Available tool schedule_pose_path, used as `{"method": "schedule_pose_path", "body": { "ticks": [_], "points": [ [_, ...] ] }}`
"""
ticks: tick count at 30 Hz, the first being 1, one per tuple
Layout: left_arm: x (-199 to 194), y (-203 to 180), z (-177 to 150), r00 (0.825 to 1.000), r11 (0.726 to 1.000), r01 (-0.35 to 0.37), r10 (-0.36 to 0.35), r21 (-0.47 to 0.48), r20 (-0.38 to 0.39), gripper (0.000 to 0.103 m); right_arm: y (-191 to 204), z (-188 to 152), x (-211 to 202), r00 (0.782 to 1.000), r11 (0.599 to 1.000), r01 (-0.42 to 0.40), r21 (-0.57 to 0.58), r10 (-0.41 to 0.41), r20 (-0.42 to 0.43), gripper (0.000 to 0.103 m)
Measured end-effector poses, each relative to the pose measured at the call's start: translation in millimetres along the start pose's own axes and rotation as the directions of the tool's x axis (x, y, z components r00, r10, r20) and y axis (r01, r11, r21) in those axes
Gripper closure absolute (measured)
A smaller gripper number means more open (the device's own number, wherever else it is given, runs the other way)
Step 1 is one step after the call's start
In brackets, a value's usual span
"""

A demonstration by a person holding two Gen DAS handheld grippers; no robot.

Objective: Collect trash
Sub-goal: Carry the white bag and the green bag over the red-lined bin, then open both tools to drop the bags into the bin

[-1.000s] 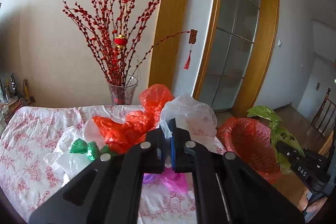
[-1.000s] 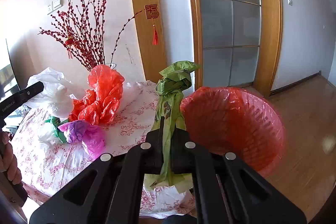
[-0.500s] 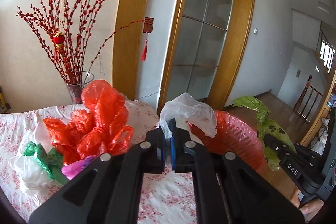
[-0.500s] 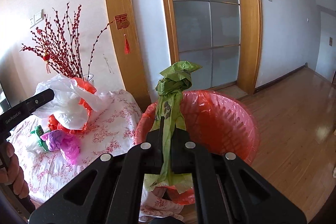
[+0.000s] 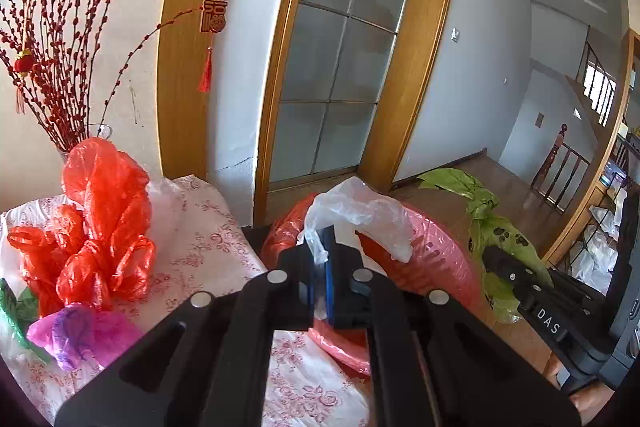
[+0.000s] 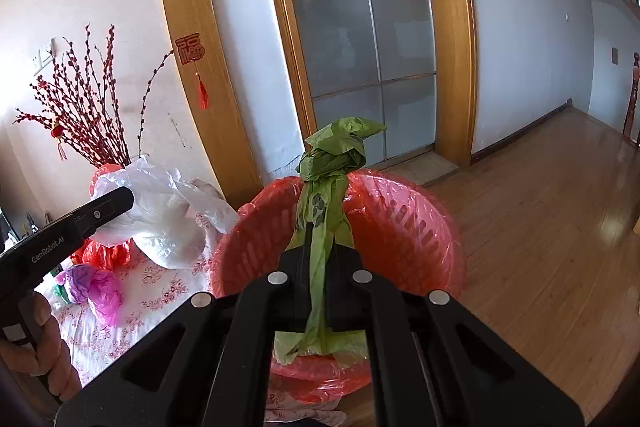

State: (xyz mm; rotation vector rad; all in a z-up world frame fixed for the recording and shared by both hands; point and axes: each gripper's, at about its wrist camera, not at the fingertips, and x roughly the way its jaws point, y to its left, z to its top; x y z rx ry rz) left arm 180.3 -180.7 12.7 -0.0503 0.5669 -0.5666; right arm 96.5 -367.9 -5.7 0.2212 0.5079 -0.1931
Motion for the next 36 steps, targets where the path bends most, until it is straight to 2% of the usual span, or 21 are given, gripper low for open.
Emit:
{"method": "schedule_pose_path", "body": {
  "ticks": [10, 17, 19, 23, 24, 29, 31, 36],
  "points": [
    [47.2, -19.9, -1.4, 0.997, 0.999, 0.05, -0.05, 0.011, -0.058, 0.097, -22.7, 9.7, 14.5, 1.0, 1.0, 0.013, 0.025, -0.013, 0.006, 0.099],
    [71.4, -28.2, -5.9, 0.994, 0.998, 0.062, -0.059, 0.026, -0.092, 0.096, -29.7, 12.2, 27.3, 1.0, 0.999, 0.013, 0.038, -0.012, -0.007, 0.099],
    [77.5, -27.9, -8.2, 0.993, 0.998, 0.058, -0.055, 0.024, -0.103, 0.088, -31.7, 11.9, 30.3, 1.0, 0.999, 0.016, 0.043, -0.016, -0.008, 0.096],
    [83.3, -24.2, -13.2, 0.991, 0.999, 0.051, -0.049, 0.012, -0.123, 0.076, -36.0, 8.3, 34.4, 1.0, 0.999, 0.021, 0.046, -0.02, -0.018, 0.069],
    [83.5, -23.4, -14.4, 0.991, 0.999, 0.048, -0.047, 0.01, -0.124, 0.074, -36.5, 7.0, 34.7, 1.0, 0.999, 0.024, 0.047, -0.023, -0.019, 0.065],
    [74.0, -14.9, -18.8, 0.992, 1.0, 0.026, -0.026, -0.005, -0.12, 0.066, -38.8, 2.0, 34.3, 0.999, 0.998, 0.04, 0.053, -0.038, -0.031, 0.064],
    [61.6, -9.6, -19.5, 0.996, 1.0, -0.005, 0.004, -0.002, -0.091, 0.054, -36.3, -1.4, 30.3, 0.998, 0.997, 0.062, 0.041, -0.061, -0.016, 0.053],
    [22.9, 8.0, -25.3, 0.995, 0.995, -0.097, 0.097, 0.012, -0.036, 0.042, -21.7, -8.4, 23.1, 0.996, 0.996, 0.089, -0.011, -0.089, 0.015, 0.026]
  ]
}}
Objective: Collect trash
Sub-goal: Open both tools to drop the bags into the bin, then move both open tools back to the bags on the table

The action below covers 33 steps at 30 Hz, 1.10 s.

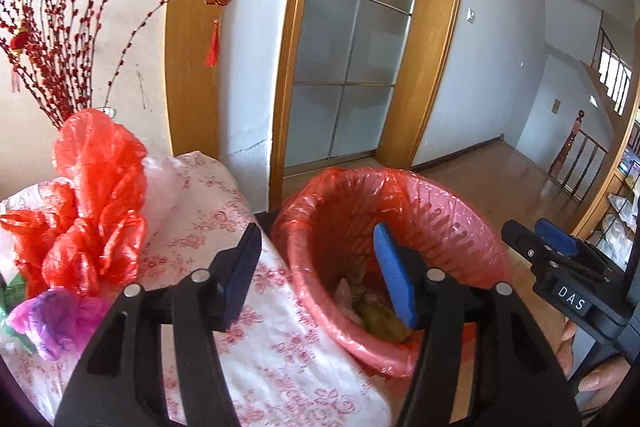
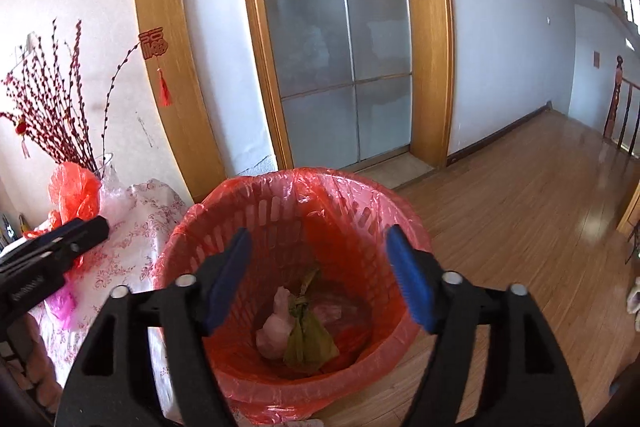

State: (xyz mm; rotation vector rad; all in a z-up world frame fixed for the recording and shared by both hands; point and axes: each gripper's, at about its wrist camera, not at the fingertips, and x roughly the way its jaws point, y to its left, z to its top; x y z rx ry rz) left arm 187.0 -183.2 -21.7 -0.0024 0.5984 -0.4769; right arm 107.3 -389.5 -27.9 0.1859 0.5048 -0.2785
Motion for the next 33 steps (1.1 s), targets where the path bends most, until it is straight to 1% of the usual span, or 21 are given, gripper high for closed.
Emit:
{"method": "schedule_pose_path", "body": {
  "ticks": [3, 6, 9, 12, 16, 18, 20, 22, 24, 28, 29, 31, 33],
  "points": [
    [-20.7, 16.8, -4.8, 0.998, 0.998, -0.06, 0.06, -0.002, 0.02, 0.039, 10.1, -1.6, -3.9, 1.0, 1.0, -0.004, -0.023, 0.004, 0.009, 0.024],
    [-42.7, 36.7, -9.8, 0.991, 0.992, -0.128, 0.128, -0.004, 0.04, 0.038, 22.8, -1.5, -6.6, 1.0, 0.999, -0.028, -0.028, 0.029, 0.01, 0.021],
    [-68.1, 59.8, -14.3, 0.978, 0.98, -0.197, 0.198, -0.023, 0.069, 0.034, 41.2, -2.4, -8.4, 0.998, 0.997, -0.064, -0.034, 0.064, 0.003, 0.021],
    [-94.1, 87.7, -20.3, 0.959, 0.963, -0.263, 0.268, -0.064, 0.091, 0.032, 65.5, -5.1, -9.8, 0.995, 0.993, -0.103, -0.049, 0.103, -0.003, 0.021],
    [-126.1, 128.7, -33.0, 0.919, 0.92, -0.369, 0.382, -0.129, 0.094, 0.03, 107.9, -9.6, -14.1, 0.984, 0.979, -0.177, -0.098, 0.176, -0.018, 0.021],
    [-139.7, 148.0, -41.3, 0.893, 0.891, -0.426, 0.442, -0.155, 0.089, 0.03, 133.3, -13.4, -16.2, 0.973, 0.966, -0.231, -0.12, 0.228, -0.035, 0.021],
    [-153.8, 167.3, -49.5, 0.861, 0.857, -0.483, 0.502, -0.179, 0.082, 0.028, 159.3, -17.9, -17.9, 0.96, 0.949, -0.28, -0.142, 0.275, -0.054, 0.021],
    [-166.6, 184.7, -58.7, 0.834, 0.827, -0.524, 0.547, -0.205, 0.074, 0.025, 187.4, -24.3, -19.5, 0.946, 0.931, -0.324, -0.169, 0.316, -0.073, 0.021],
    [-178.3, 201.8, -68.1, 0.812, 0.799, -0.554, 0.581, -0.233, 0.06, 0.023, 215.0, -31.1, -21.2, 0.933, 0.912, -0.36, -0.197, 0.349, -0.09, 0.021],
    [-199.3, 228.8, -83.9, 0.789, 0.764, -0.582, 0.613, -0.28, 0.032, 0.019, 262.8, -45.3, -17.8, 0.904, 0.879, -0.426, -0.216, 0.402, -0.146, 0.021],
    [-203.0, 234.4, -86.6, 0.783, 0.754, -0.59, 0.622, -0.288, 0.026, 0.018, 272.9, -48.3, -15.1, 0.9, 0.875, -0.433, -0.217, 0.406, -0.159, 0.022],
    [-208.9, 243.7, -91.8, 0.771, 0.738, -0.603, 0.637, -0.304, 0.016, 0.016, 292.0, -54.0, -8.9, 0.896, 0.87, -0.438, -0.225, 0.404, -0.182, 0.023],
    [-212.7, 252.6, -95.4, 0.767, 0.727, -0.606, 0.641, -0.323, 0.004, 0.016, 306.6, -58.8, -3.2, 0.899, 0.872, -0.43, -0.233, 0.391, -0.196, 0.024]
  ]
}}
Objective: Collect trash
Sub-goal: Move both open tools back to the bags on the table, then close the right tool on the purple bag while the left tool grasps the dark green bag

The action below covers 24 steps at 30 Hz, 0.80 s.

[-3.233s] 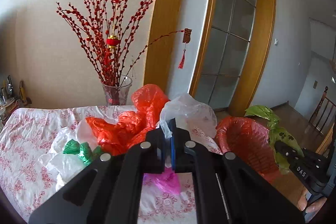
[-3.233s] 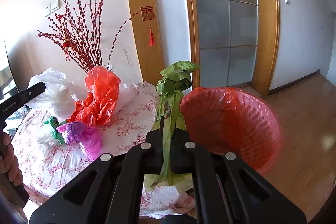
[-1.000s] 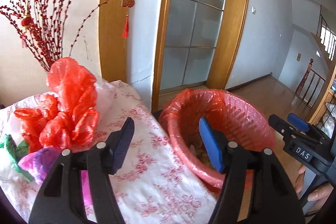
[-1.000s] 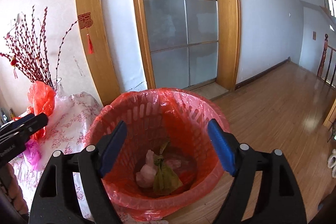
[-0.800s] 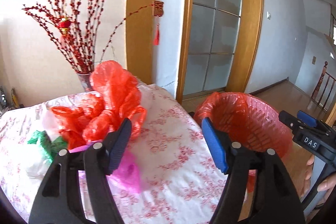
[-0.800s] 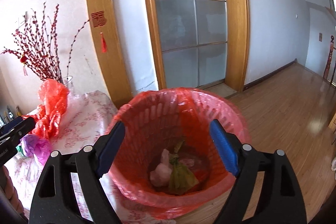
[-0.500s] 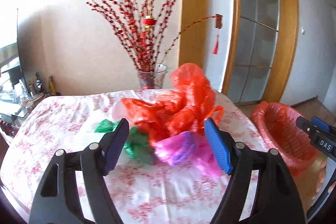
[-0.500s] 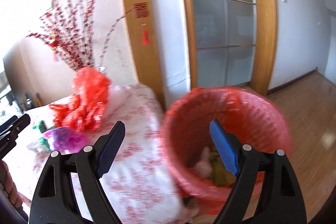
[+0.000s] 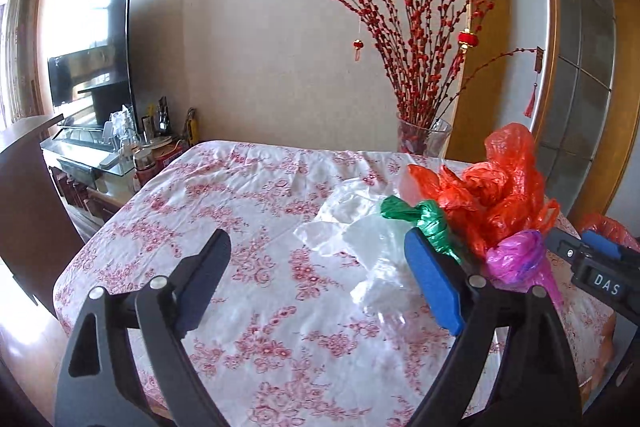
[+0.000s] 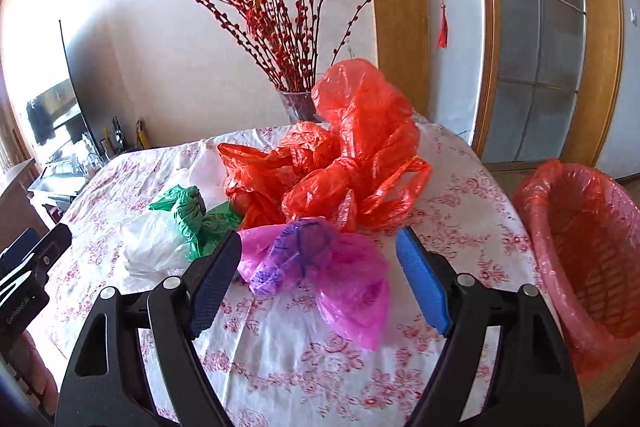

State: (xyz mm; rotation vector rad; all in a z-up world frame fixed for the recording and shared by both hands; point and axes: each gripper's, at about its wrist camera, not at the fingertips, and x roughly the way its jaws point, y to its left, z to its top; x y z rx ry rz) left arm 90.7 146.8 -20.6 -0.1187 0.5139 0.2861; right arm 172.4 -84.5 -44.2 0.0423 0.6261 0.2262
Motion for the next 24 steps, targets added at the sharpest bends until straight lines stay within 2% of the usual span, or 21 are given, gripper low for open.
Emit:
{"method": "schedule_pose_path", "body": {
  "ticks": [6, 12, 14, 17, 18, 21, 24],
  "points": [
    [6.1, 22.1, -3.2, 1.0, 0.999, -0.008, 0.008, -0.036, -0.014, 0.016, 17.6, -4.9, 27.8, 0.998, 0.999, 0.046, -0.015, -0.046, -0.05, 0.024],
    [11.9, 29.9, -6.6, 1.0, 0.998, -0.002, 0.0, -0.056, -0.027, 0.016, 19.6, -9.3, 38.0, 0.996, 0.999, 0.031, -0.018, -0.032, -0.078, 0.028],
    [13.6, 30.5, -8.1, 0.999, 0.998, 0.004, -0.007, -0.061, -0.034, 0.016, 20.4, -10.4, 40.8, 0.996, 1.0, 0.016, -0.024, -0.018, -0.092, 0.033],
    [14.8, 29.1, -10.1, 0.999, 0.998, 0.014, -0.017, -0.064, -0.041, 0.016, 22.5, -13.4, 45.4, 0.994, 0.999, -0.019, -0.034, 0.015, -0.11, 0.05],
    [14.7, 28.3, -10.4, 0.999, 0.998, 0.016, -0.018, -0.063, -0.042, 0.016, 23.8, -14.6, 45.0, 0.994, 0.999, -0.018, -0.038, 0.014, -0.107, 0.053],
    [13.4, 24.4, -10.6, 0.999, 0.998, 0.025, -0.027, -0.055, -0.04, 0.016, 21.4, -16.3, 41.7, 0.995, 0.999, -0.026, -0.034, 0.023, -0.102, 0.06],
    [11.4, 18.8, -9.5, 0.999, 0.998, 0.041, -0.043, -0.044, -0.034, 0.016, 15.5, -19.0, 35.6, 0.994, 0.999, -0.036, -0.014, 0.035, -0.099, 0.061]
  ]
}}
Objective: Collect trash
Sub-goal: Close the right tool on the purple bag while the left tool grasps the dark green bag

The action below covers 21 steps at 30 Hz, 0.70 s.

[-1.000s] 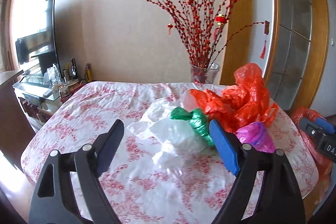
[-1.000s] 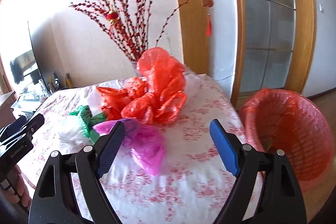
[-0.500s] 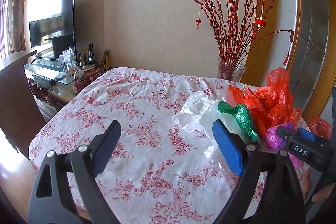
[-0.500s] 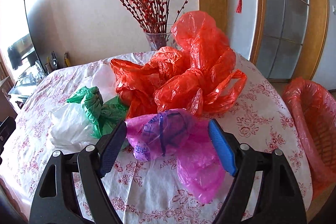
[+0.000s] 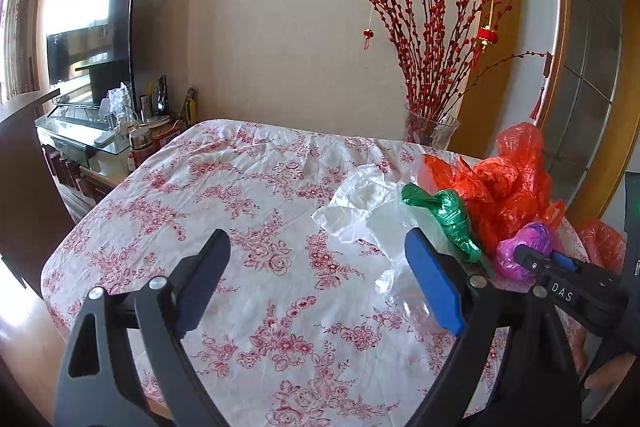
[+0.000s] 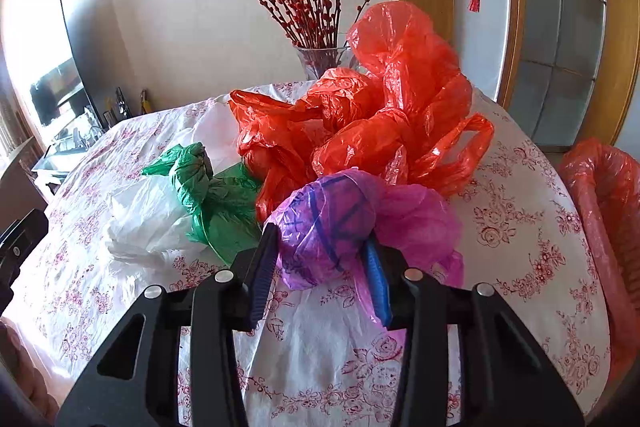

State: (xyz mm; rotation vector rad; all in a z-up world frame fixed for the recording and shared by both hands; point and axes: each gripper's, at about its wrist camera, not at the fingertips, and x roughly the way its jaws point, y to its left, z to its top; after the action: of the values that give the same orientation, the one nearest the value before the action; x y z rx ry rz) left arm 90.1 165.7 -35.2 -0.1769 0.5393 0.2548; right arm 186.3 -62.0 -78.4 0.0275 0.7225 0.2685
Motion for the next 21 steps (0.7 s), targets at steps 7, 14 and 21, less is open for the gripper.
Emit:
{"method": "schedule_pose_path", "body": {
  "ticks": [7, 14, 21],
  "points": [
    [1.7, -27.7, 5.2, 0.998, 0.997, 0.07, -0.07, 0.04, -0.002, 0.016, -21.9, -5.9, -25.6, 0.999, 1.0, 0.03, 0.007, -0.03, 0.032, 0.062],
    [18.9, -64.5, 8.8, 0.992, 0.988, 0.127, -0.124, 0.085, -0.037, 0.027, -61.5, -8.9, -44.7, 0.995, 0.994, 0.079, 0.072, -0.083, 0.049, 0.062],
    [54.7, -97.0, 15.7, 0.982, 0.984, 0.158, -0.147, 0.084, -0.12, 0.045, -82.1, -13.3, -50.6, 0.994, 0.99, 0.094, 0.109, -0.099, 0.045, 0.062]
  ]
}}
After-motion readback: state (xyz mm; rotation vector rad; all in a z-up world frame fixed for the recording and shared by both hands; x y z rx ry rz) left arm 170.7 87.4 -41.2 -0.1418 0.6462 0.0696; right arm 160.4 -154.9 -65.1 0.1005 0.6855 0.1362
